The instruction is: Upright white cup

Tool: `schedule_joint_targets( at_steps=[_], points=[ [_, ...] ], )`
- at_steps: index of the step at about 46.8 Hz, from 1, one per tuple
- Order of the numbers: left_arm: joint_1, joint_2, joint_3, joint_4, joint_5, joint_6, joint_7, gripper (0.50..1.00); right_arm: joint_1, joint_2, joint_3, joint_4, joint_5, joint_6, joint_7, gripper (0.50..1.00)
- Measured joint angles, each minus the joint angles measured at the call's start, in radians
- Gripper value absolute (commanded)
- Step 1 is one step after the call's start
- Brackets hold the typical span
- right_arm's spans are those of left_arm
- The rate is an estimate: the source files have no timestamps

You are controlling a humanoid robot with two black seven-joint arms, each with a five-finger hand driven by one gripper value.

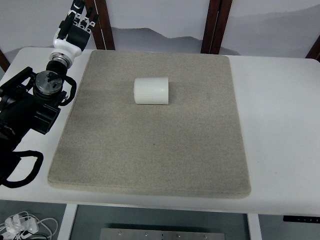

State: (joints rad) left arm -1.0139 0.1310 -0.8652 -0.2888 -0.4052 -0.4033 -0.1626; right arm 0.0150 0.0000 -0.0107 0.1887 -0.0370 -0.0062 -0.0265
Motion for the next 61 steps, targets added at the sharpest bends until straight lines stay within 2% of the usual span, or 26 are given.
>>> schedule_joint_targets(
  at_steps=[8, 17, 23, 29, 39, 49, 53, 61],
  points=[
    [-0.016, 0.036, 0.018, 0.001, 0.031, -0.032, 0.0, 1.0, 0.0, 0.0, 0.0, 0.0, 0.0, 0.0, 0.0, 0.952],
    [-0.053, 0.045, 0.025, -0.003, 0.216, -0.029, -0.002, 1.0, 0.0, 0.0, 0.0, 0.0, 0.0, 0.0, 0.0, 0.952],
    [-0.07, 0.055, 0.026, -0.006, 0.369, -0.008, -0.009, 1.0, 0.0, 0.0, 0.0, 0.0, 0.0, 0.0, 0.0, 0.952],
    [-0.079, 0.067, 0.03, -0.011, 0.402, -0.023, -0.011, 1.0, 0.0, 0.0, 0.0, 0.0, 0.0, 0.0, 0.0, 0.952],
    [-0.131, 0.097, 0.176, -0.022, 0.464, -0.03, -0.009, 1.0, 0.0, 0.0, 0.0, 0.0, 0.0, 0.0, 0.0, 0.952],
    [-0.144, 0.16, 0.258, -0.157, 0.582, -0.035, -0.026, 1.0, 0.0, 0.0, 0.0, 0.0, 0.0, 0.0, 0.0, 0.952],
    [-0.155, 0.213, 0.263, -0.238, 0.681, -0.034, -0.043, 1.0, 0.0, 0.0, 0.0, 0.0, 0.0, 0.0, 0.0, 0.952],
    [-0.148, 0.3, 0.28, -0.418, 0.947, -0.027, -0.047, 0.999, 0.0, 0.0, 0.0, 0.0, 0.0, 0.0, 0.0, 0.952]
  ],
)
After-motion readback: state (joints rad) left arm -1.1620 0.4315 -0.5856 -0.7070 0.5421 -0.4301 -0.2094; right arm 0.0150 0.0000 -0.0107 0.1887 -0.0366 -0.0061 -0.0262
